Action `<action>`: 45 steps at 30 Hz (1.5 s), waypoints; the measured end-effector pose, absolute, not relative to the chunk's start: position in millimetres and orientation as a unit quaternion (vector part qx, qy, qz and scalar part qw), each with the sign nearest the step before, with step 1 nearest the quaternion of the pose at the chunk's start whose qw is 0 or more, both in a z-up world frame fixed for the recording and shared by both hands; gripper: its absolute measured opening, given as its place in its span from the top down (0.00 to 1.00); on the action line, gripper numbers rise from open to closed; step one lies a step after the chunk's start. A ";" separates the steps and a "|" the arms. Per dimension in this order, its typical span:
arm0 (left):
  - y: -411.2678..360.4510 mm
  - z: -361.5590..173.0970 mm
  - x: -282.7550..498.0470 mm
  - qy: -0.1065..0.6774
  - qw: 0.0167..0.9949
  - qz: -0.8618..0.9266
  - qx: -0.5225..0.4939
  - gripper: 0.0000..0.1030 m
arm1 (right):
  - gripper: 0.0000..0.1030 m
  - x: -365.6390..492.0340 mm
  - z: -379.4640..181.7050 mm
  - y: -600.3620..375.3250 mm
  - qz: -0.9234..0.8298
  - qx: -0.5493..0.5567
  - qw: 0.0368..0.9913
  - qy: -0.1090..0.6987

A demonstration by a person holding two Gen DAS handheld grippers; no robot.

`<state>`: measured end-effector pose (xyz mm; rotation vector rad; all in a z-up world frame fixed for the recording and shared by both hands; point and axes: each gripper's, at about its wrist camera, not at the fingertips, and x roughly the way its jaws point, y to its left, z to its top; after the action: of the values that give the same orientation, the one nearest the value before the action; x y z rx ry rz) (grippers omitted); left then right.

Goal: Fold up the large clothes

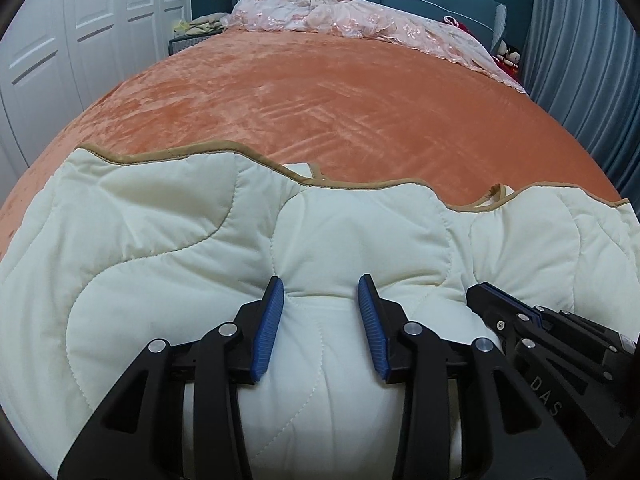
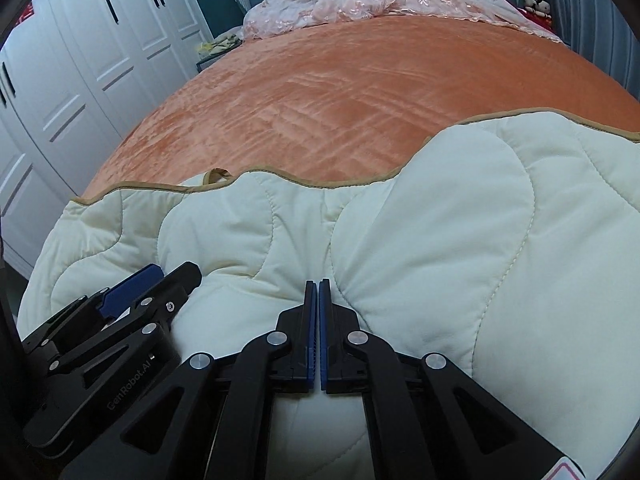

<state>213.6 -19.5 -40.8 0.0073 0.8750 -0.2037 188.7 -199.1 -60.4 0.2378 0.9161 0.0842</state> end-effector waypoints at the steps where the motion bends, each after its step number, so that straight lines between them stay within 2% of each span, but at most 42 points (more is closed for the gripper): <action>1: -20.3 -41.6 213.1 0.420 0.902 -0.097 0.005 0.64 | 1.00 187.9 -61.0 -199.3 0.041 0.115 0.890 0.439; 11: -29.1 -48.2 210.2 0.401 0.913 -0.076 0.033 0.62 | 1.00 186.9 -64.3 -195.0 0.032 0.100 0.900 0.424; 19: -28.2 -41.3 215.5 0.422 0.902 -0.081 0.033 0.61 | 1.00 186.7 -53.1 -198.4 0.028 0.105 0.893 0.436; 21: -18.4 -27.3 215.0 0.442 0.892 -0.088 0.010 0.59 | 0.99 174.7 -34.5 -198.3 0.016 0.104 0.894 0.435; 23: 5.1 -7.6 202.2 0.452 0.887 -0.085 -0.037 0.49 | 0.94 148.5 -15.4 -197.8 0.037 0.119 0.896 0.427; 25: 32.8 7.8 180.4 0.451 0.886 -0.079 -0.076 0.41 | 0.94 120.4 -2.9 -194.1 0.057 0.114 0.896 0.426; 29: 88.0 21.0 133.9 0.466 0.874 -0.061 -0.125 0.40 | 0.94 72.0 3.5 -179.3 0.088 0.102 0.884 0.448; 35: 150.7 15.6 84.3 0.478 0.858 -0.018 -0.185 0.39 | 0.94 50.6 -21.5 -166.4 0.090 0.125 0.860 0.486; 41: 176.9 -2.4 71.5 0.497 0.829 0.004 -0.259 0.36 | 0.94 57.6 -36.7 -158.4 0.076 0.113 0.854 0.502; 45: 172.9 -18.5 78.3 0.516 0.811 -0.017 -0.274 0.36 | 0.94 57.4 -42.0 -161.6 0.076 0.119 0.852 0.504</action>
<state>78.3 172.9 -18.5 -0.5847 1.1024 -0.0364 57.4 -161.6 -42.0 0.2504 1.0609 0.1595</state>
